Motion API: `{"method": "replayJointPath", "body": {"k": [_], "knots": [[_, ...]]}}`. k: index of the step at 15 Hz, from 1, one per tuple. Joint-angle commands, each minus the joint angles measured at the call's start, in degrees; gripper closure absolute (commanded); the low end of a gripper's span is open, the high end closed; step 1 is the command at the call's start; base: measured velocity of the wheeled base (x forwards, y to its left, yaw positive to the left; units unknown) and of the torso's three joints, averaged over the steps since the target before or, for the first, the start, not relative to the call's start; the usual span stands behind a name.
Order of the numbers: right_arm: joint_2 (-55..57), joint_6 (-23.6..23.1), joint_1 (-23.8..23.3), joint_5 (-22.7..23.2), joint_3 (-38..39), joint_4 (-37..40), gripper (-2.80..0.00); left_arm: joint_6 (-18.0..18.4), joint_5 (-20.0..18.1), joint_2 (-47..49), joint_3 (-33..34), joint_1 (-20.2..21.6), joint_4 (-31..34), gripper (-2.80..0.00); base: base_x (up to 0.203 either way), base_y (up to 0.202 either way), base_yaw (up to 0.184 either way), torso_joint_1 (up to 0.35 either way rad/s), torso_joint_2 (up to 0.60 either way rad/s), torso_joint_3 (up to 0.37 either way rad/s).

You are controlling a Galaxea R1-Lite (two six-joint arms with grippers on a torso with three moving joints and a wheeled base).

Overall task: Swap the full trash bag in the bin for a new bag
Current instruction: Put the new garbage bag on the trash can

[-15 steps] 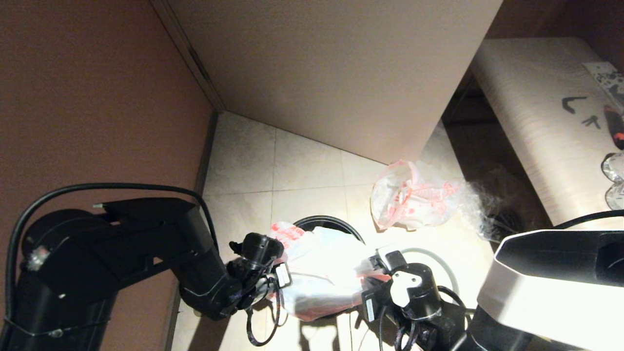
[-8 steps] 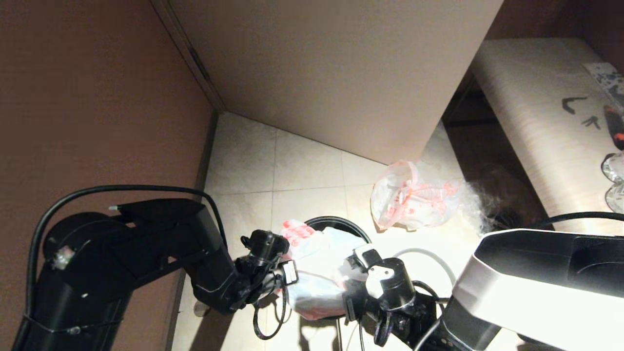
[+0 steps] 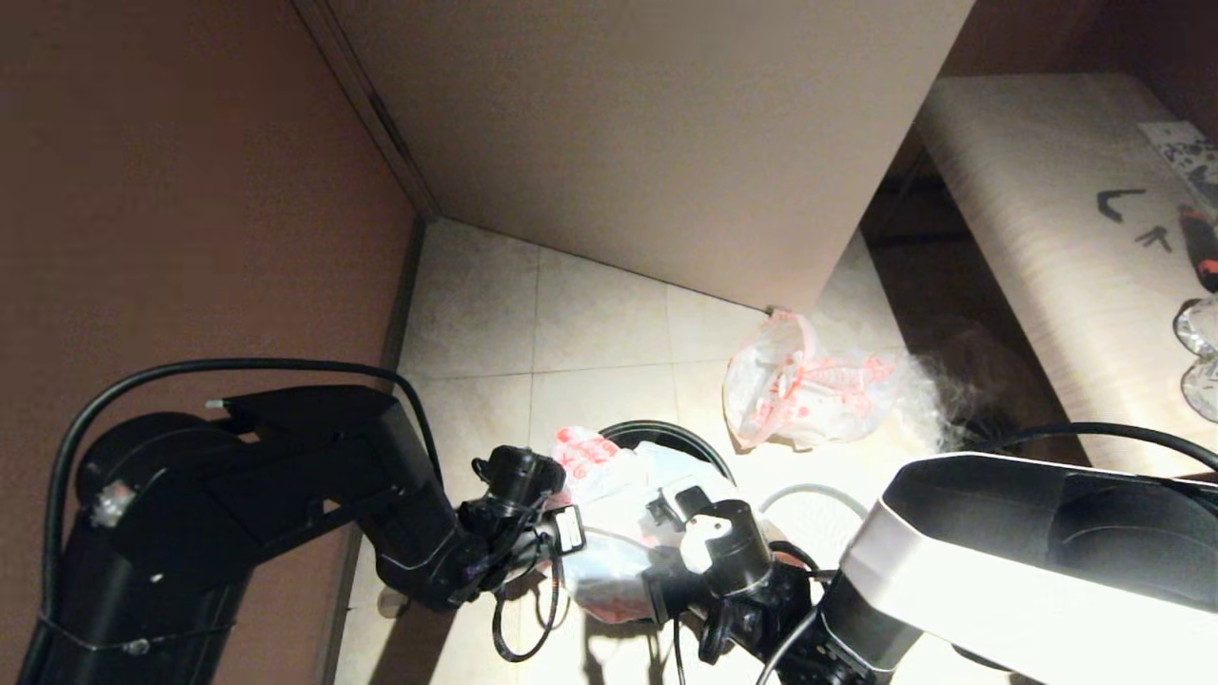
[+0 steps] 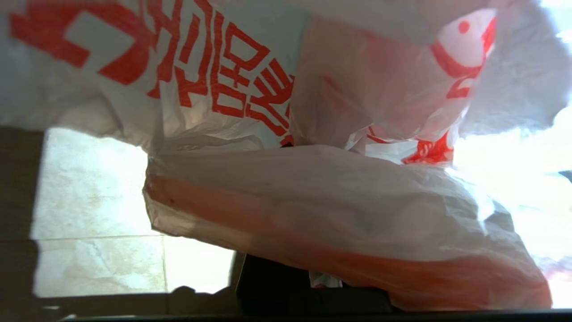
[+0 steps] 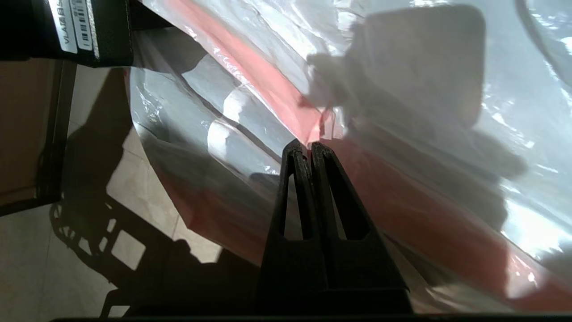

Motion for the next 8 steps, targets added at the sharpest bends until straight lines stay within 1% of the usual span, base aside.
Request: {"method": "replayJointPath", "body": {"k": [1, 4, 8], "knots": [[1.1, -0.1, 1.0, 0.0, -1.3, 0.1, 0.0, -0.2, 0.0, -0.5, 0.1, 0.1, -0.3, 0.0, 0.0, 0.0, 0.0, 0.0, 0.0, 0.0], [1.9, -0.9, 1.9, 0.0, -1.7, 0.0, 0.0, -0.2, 0.0, -0.5, 0.0, 0.1, -0.8, 0.0, 0.0, 0.0, 0.0, 0.0, 0.0, 0.0], [-1.6, -0.4, 2.0, 0.0, 1.3, -0.4, 0.0, -0.2, 0.0, -0.5, 0.0, 0.1, -0.8, 0.0, 0.0, 0.0, 0.0, 0.0, 0.0, 0.0]]}}
